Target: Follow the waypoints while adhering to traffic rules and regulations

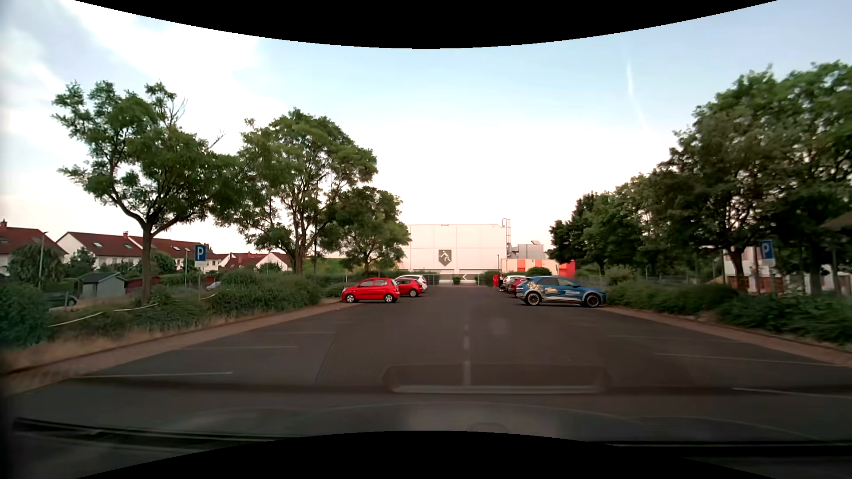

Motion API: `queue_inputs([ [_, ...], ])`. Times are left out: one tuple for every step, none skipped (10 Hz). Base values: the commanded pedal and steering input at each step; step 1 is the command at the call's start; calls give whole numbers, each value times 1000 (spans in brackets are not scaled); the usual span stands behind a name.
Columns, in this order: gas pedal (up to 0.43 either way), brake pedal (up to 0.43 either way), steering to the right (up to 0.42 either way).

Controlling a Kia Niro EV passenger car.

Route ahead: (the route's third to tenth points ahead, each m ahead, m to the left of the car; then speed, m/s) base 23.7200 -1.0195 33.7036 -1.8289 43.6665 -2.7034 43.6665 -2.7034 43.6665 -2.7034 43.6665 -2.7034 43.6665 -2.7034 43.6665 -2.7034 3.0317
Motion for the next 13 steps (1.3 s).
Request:
queue_inputs([
  [79, 0, 4],
  [79, 0, 4],
  [79, 0, 3],
  [79, 0, 3],
  [79, 0, 3],
  [79, 0, 3],
  [79, 0, 3],
  [79, 0, 3],
  [67, 0, 3],
  [59, 0, 3],
  [47, 0, 3],
  [47, 0, 3],
  [28, 0, 2],
])
